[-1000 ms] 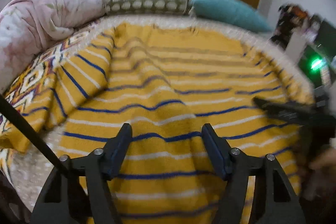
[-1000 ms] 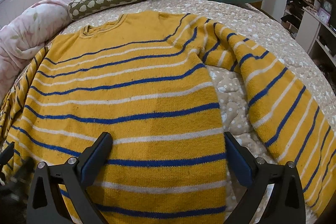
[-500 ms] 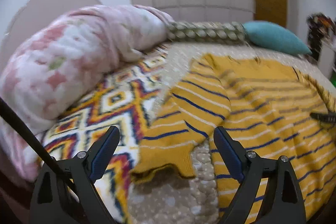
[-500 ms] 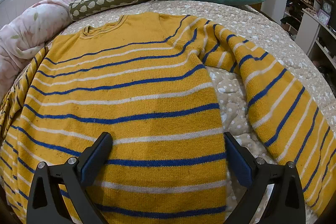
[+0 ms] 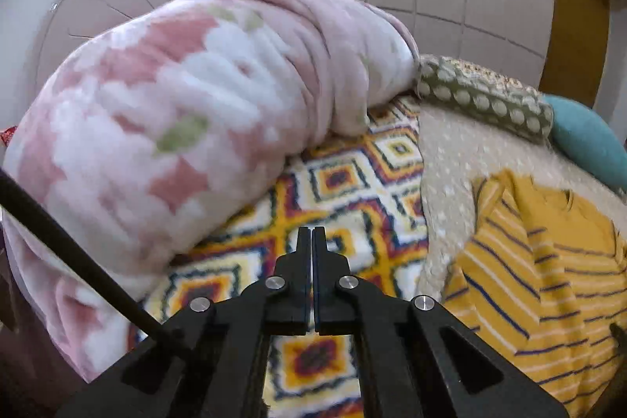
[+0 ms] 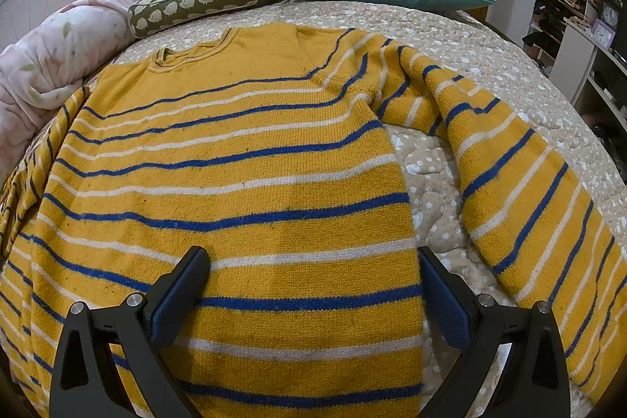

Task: Fold small clothes
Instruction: 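Reach the left gripper to the sleeve cuff nearest it and grasp it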

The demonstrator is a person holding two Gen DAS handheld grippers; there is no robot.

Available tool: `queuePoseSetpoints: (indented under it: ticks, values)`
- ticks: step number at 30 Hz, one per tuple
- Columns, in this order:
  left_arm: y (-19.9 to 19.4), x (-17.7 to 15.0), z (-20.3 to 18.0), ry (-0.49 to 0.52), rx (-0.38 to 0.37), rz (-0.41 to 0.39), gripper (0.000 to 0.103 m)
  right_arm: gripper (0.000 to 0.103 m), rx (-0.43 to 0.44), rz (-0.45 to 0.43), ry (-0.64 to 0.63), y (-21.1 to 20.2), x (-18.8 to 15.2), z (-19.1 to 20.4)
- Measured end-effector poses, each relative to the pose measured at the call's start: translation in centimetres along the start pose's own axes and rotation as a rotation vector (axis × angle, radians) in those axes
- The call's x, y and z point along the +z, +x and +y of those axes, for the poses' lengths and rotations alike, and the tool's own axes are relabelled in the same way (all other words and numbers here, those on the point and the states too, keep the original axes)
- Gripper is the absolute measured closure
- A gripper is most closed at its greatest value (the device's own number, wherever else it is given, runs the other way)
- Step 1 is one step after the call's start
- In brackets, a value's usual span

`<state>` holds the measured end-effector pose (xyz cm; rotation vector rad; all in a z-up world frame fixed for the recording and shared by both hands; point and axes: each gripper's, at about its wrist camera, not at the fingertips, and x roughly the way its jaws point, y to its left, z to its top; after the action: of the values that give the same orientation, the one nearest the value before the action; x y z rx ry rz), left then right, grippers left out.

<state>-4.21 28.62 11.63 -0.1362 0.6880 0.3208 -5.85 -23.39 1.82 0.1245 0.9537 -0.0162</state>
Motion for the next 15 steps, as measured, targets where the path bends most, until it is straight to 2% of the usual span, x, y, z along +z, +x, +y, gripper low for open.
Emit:
queuePoseSetpoints:
  ticks: [2,4,5,6,11,13,15]
  values:
    - [-0.9,0.0,0.4,-0.014,-0.059,-0.010,0.090,0.000,0.000,0.000,0.000,0.0,0.0,0.0]
    - [-1.9,-1.1,-0.2,-0.001,-0.130,-0.015,0.043,0.000,-0.001,0.000,-0.001,0.0,0.0,0.0]
    - [-2.5,-2.0,-0.8,0.018,-0.167,-0.019,0.036,0.000,-0.001,0.000,-0.001,0.0,0.0,0.0]
    - [-3.2,-3.2,-1.7,0.049,-0.208,-0.025,0.031,0.000,-0.001,0.000,-0.001,0.0,0.0,0.0]
    - [-6.1,-8.4,-6.0,0.217,-0.363,-0.001,0.025,0.000,-0.001,0.000,-0.001,0.0,0.0,0.0]
    - [-7.0,-10.4,-7.4,0.315,-0.370,-0.011,0.024,0.000,0.000,-0.001,0.000,0.0,0.0,0.0]
    - [-8.0,-12.4,-8.9,0.442,-0.344,-0.032,0.024,0.000,-0.001,0.000,-0.001,0.0,0.0,0.1]
